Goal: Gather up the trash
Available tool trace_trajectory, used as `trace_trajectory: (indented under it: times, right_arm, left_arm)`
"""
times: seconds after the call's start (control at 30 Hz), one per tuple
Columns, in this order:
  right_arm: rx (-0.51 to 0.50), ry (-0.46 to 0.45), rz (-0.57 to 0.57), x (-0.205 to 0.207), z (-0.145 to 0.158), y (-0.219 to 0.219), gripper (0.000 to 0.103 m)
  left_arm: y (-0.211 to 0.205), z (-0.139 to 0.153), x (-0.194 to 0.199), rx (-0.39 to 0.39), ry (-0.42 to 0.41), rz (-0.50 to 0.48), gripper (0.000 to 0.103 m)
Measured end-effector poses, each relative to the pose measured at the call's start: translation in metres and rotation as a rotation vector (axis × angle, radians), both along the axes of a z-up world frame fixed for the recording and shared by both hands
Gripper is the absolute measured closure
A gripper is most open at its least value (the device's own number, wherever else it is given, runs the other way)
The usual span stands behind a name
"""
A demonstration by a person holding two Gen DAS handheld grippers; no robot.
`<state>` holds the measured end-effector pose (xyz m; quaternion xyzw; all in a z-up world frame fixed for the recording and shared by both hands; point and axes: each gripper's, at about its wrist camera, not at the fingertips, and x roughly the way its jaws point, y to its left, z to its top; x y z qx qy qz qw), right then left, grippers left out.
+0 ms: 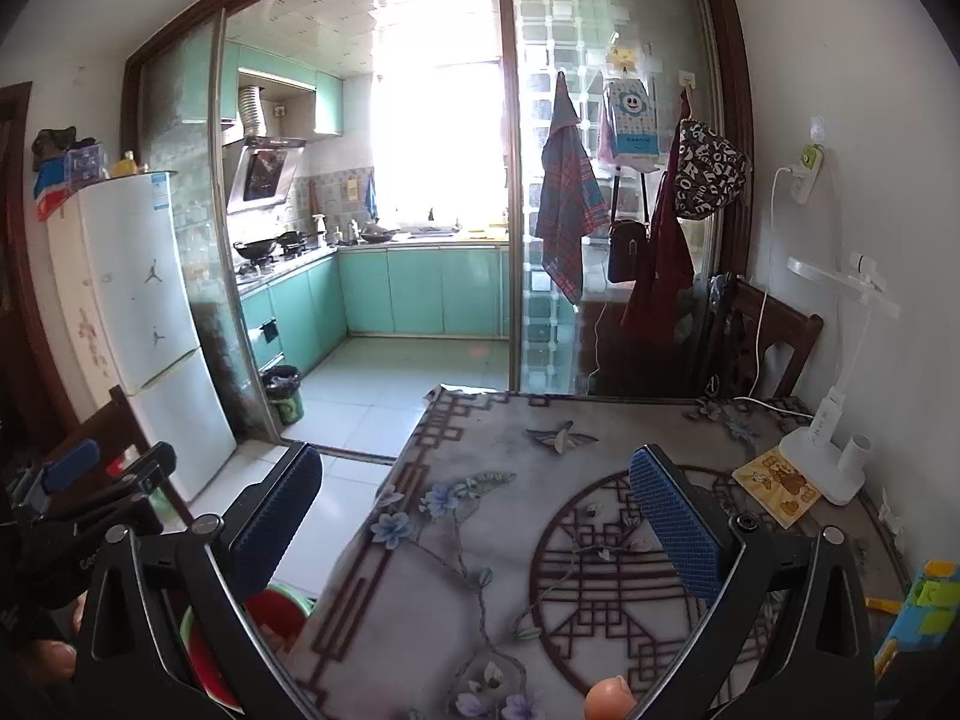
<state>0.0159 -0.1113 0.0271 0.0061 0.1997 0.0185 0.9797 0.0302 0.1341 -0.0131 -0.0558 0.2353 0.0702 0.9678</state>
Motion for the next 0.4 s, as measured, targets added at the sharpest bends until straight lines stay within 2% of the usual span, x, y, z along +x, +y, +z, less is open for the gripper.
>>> trace_trajectory:
  times: [0.23,0.4]
  right_arm:
    - [0.008,0.017,-0.018,0.001,-0.004,-0.013,0.0]
    - [0.032,0.05,-0.045,0.005,-0.015,-0.034,0.0]
  left_arm:
    - [-0.013,-0.003,0.007,0.0,0.012,-0.03,0.015]
    - [-0.04,-0.013,0.018,0.012,0.035,-0.085,0.015]
